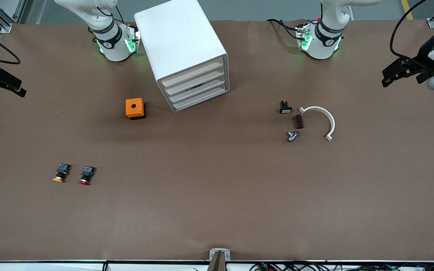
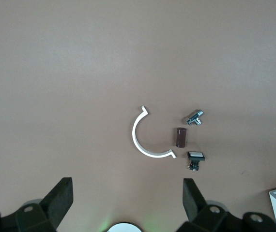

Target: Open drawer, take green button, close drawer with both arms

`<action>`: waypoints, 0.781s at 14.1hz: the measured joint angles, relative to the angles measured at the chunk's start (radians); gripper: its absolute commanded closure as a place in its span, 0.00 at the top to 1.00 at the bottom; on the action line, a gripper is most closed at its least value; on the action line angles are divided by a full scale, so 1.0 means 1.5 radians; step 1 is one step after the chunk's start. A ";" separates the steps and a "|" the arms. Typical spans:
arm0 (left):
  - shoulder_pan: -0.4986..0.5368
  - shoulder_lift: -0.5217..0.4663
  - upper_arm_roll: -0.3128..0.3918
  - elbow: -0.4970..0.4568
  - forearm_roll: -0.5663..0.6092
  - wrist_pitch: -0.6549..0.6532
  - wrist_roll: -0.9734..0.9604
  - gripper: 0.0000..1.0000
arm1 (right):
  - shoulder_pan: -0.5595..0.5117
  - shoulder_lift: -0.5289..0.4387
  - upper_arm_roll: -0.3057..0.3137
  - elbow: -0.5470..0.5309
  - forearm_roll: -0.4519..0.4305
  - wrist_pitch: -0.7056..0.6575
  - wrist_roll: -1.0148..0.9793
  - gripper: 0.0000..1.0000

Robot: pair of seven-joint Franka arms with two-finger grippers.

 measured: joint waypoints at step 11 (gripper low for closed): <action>-0.002 0.093 0.001 0.020 0.000 -0.003 0.001 1.00 | 0.001 -0.001 0.002 0.007 0.000 -0.002 0.000 1.00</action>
